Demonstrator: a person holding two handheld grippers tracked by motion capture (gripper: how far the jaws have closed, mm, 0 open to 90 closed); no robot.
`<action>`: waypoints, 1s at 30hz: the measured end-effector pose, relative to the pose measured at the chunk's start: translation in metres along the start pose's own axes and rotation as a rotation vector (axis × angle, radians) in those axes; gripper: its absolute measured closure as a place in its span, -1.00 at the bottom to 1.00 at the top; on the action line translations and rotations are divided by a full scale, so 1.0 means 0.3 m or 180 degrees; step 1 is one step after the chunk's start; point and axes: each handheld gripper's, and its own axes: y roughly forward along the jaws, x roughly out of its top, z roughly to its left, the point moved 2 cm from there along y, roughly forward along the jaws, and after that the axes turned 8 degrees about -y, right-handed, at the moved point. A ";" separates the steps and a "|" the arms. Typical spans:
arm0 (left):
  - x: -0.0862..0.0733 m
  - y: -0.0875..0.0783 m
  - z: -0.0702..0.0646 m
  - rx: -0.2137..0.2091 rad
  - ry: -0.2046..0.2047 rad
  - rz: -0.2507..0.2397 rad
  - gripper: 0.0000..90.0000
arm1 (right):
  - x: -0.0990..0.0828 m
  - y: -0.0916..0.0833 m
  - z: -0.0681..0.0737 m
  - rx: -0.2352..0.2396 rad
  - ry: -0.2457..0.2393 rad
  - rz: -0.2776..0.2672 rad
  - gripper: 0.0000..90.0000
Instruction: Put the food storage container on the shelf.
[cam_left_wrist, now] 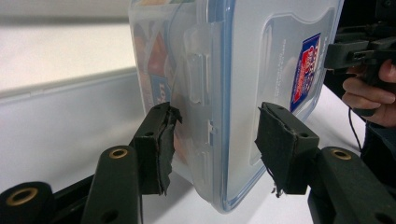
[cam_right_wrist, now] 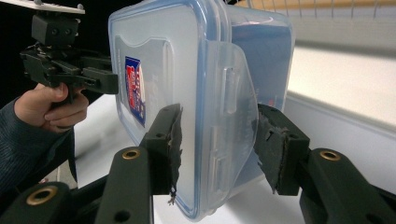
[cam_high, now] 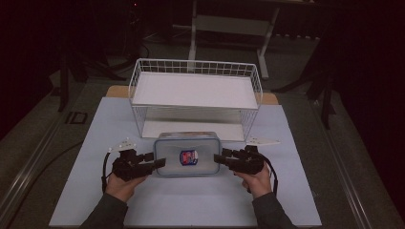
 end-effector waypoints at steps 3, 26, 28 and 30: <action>0.037 -0.005 -0.022 -0.0002 0.0076 -0.0037 0.05 | 0.025 -0.020 0.003 -0.0014 -0.0032 -0.0062 0.16; 0.343 -0.062 -0.135 -0.0072 0.0530 -0.0434 0.05 | 0.291 -0.130 0.014 -0.0188 -0.0258 -0.0543 0.16; 0.368 -0.067 -0.142 -0.0086 0.0532 -0.0473 0.05 | 0.316 -0.138 0.013 -0.0193 -0.0272 -0.0574 0.16; 0.400 -0.071 -0.148 -0.0081 0.0553 -0.0506 0.05 | 0.350 -0.143 0.010 -0.0209 -0.0294 -0.0600 0.16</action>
